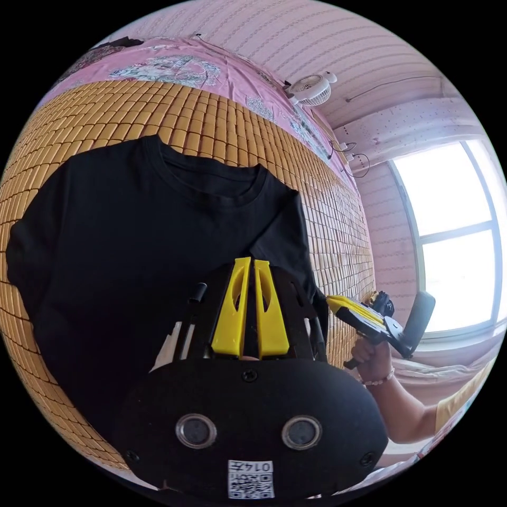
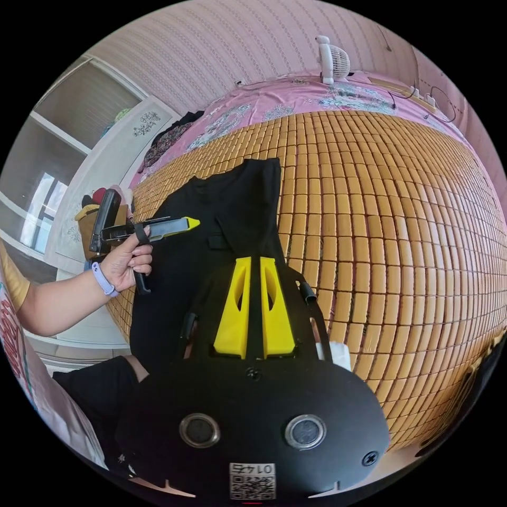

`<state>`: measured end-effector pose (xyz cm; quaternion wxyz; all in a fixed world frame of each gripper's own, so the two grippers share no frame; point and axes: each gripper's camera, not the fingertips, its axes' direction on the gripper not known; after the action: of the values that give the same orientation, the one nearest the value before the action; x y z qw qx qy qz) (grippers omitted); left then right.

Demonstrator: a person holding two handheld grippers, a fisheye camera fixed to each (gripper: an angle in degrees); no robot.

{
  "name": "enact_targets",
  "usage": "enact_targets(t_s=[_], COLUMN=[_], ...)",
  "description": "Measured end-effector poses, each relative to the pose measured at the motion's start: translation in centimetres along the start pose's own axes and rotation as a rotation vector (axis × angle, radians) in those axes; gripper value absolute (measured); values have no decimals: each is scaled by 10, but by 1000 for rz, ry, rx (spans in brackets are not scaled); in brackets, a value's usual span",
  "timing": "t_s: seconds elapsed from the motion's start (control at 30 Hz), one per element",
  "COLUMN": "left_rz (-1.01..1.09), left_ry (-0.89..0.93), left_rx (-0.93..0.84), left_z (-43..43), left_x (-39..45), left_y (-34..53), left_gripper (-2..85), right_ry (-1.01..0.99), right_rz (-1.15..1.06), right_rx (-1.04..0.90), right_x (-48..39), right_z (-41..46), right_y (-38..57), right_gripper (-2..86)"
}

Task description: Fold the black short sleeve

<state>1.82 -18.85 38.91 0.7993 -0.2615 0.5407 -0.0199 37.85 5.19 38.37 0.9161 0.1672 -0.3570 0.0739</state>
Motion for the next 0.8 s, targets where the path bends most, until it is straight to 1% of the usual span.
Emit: enact_targets(t_s=[0.1, 0.17, 0.2, 0.23, 0.27, 0.3, 0.4, 0.47, 0.53, 0.6, 0.7, 0.8], left_rz=[21, 56, 68, 115, 171, 170, 97, 52, 4, -27, -101, -150], left_ry=[41, -32, -60, -111, -114, -108, -84, -87, -58, -74, -138, -281], left_rx=[-8, -50, -66, -105, -73, -69, -61, 25, 69, 120, 208, 260], left_z=[2, 10, 13, 20, 16, 15, -1, -28, -50, -73, -116, -153], left_x=[7, 11, 12, 12, 13, 12, 5, -1, -10, -19, -43, -67], left_y=[-4, -4, -4, -1, 4, 6, 13, 29, 43, 60, 90, 116], left_gripper=[-8, -9, -9, -9, -10, -10, -10, -10, -9, -9, -4, 5], right_ry=[20, 66, 133, 136, 132, 121, 78, 77, 109, 132, 154, 81], right_rz=[-37, -24, 11, 29, 47, 85, 138, 149, 129, 98, 8, -112], right_rx=[-33, -84, -131, -107, -100, -84, -74, -93, -92, -84, -85, -121], right_x=[-13, -17, -17, -18, -17, -15, -11, -12, -18, -25, -48, -86], right_z=[24, 43, 57, 61, 63, 67, 74, 76, 75, 72, 74, 93], right_y=[-13, -18, -19, -19, -19, -19, -20, -23, -25, -26, -36, -56], right_gripper=[22, 18, 12, 7, 5, 1, -2, -2, -2, -1, 0, 3])
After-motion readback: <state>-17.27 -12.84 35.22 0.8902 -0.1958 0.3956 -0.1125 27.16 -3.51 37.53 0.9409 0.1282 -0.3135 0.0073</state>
